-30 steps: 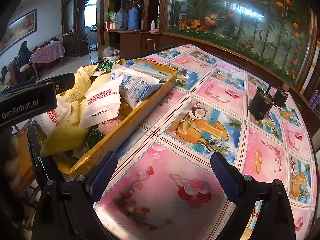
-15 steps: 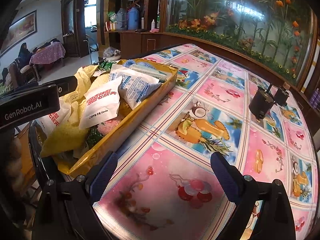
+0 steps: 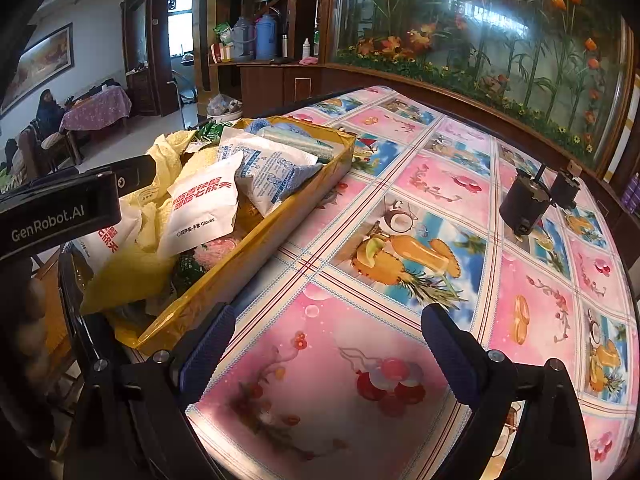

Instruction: Organize soft objects

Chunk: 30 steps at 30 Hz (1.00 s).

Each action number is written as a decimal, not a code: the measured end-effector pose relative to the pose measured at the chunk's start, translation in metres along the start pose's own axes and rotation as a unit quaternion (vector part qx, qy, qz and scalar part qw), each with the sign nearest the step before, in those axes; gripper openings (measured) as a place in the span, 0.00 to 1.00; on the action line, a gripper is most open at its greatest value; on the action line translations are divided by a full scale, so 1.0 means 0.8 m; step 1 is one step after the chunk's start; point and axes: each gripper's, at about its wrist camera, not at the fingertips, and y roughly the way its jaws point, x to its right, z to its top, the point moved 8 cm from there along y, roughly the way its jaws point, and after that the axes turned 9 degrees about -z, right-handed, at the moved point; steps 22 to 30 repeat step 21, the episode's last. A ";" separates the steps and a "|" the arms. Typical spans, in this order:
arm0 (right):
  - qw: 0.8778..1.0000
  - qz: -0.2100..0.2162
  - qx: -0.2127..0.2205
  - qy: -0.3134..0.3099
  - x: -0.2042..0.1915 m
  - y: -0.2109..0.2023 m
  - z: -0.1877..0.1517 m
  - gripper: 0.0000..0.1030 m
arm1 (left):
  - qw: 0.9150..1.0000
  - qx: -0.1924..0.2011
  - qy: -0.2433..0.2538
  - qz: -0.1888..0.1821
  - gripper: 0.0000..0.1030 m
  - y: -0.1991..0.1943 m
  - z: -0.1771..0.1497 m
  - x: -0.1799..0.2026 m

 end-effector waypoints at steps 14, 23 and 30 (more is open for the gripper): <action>1.000 0.005 0.006 0.011 0.008 -0.005 0.000 0.93 | 1.000 0.011 0.005 0.003 1.00 -0.006 -0.001 0.014; 0.999 0.002 0.010 0.041 0.038 -0.014 0.000 0.93 | 0.999 0.023 0.036 0.014 1.00 -0.022 0.006 0.041; 0.999 0.002 0.010 0.041 0.038 -0.014 0.000 0.93 | 0.999 0.023 0.036 0.014 1.00 -0.022 0.006 0.041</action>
